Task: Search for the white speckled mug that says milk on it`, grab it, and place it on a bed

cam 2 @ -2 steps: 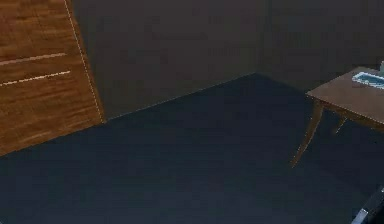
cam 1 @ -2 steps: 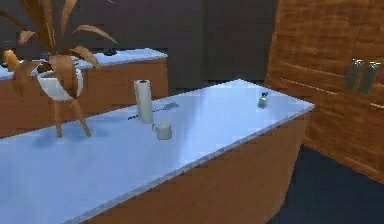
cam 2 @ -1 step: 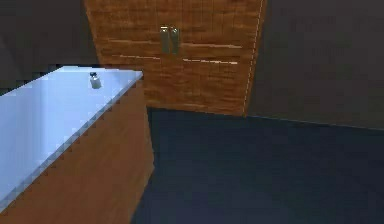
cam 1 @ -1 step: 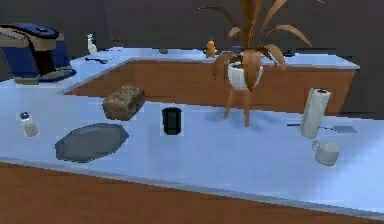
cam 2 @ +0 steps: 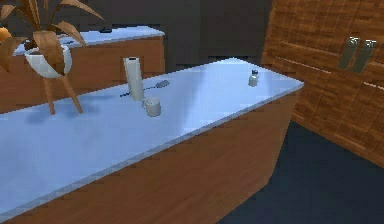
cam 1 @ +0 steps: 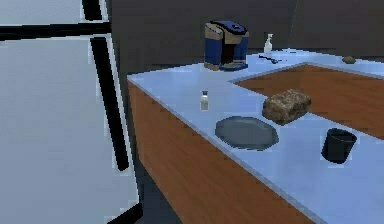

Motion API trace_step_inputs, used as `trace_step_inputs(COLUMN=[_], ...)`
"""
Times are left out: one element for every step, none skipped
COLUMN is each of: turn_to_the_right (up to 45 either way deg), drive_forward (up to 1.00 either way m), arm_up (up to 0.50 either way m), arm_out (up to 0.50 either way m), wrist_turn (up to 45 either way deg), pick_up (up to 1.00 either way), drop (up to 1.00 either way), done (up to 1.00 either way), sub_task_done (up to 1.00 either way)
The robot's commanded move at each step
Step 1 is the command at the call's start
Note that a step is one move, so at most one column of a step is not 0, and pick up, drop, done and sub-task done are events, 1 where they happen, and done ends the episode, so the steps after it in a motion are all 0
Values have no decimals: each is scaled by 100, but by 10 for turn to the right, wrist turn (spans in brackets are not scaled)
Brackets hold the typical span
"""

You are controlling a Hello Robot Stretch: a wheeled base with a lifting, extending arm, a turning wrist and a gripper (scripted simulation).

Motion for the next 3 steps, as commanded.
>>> trace_step_inputs(turn_to_the_right=[0, 0, 0], drive_forward=[0, 0, 0], arm_up=[50, 38, 0], arm_out=[0, 0, 50], wrist_turn=[0, 0, 0], pick_up=[0, 0, 0], drop=[0, 0, 0], done=[0, 0, 0], sub_task_done=[0, 0, 0])
